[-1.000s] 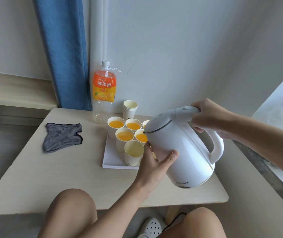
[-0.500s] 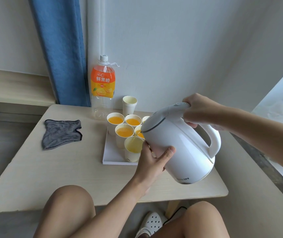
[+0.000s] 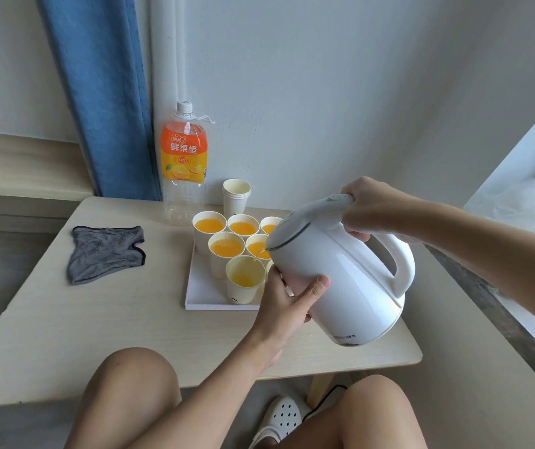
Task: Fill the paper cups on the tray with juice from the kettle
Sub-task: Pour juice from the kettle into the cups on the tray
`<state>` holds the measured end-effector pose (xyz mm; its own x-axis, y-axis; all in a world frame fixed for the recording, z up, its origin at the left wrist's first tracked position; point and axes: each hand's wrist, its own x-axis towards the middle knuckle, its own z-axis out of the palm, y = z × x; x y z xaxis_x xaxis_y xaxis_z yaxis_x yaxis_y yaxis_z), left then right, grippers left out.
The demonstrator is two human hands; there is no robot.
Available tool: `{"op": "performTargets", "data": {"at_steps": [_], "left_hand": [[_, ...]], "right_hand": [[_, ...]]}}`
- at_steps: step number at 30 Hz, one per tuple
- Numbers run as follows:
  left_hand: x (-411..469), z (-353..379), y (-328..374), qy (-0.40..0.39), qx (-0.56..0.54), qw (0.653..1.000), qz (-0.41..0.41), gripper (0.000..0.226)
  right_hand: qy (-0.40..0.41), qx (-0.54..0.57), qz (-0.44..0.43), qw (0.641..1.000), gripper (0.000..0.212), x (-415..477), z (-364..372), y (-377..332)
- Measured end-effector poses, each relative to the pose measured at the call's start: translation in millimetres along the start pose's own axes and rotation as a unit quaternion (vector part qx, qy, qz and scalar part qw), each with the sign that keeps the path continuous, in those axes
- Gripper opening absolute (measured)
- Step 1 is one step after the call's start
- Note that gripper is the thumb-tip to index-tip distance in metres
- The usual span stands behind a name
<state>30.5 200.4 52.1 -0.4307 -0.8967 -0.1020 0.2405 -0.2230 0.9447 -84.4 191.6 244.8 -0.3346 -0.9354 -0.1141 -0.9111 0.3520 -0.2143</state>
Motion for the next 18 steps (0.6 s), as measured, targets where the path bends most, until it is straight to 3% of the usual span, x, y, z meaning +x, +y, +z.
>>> {"op": "performTargets", "data": {"at_steps": [13,18], "left_hand": [[-1.0,2.3,1.1,-0.008,-0.002,1.0,-0.015,0.087],[-1.7,5.0,0.3,-0.015,-0.007,1.0,-0.017,0.073]], "right_hand": [[-0.004,-0.025,0.001,1.0,0.024,1.3,1.2,0.0],[-0.01,-0.032,0.002,0.999,0.024,0.6,0.3,0.8]]}}
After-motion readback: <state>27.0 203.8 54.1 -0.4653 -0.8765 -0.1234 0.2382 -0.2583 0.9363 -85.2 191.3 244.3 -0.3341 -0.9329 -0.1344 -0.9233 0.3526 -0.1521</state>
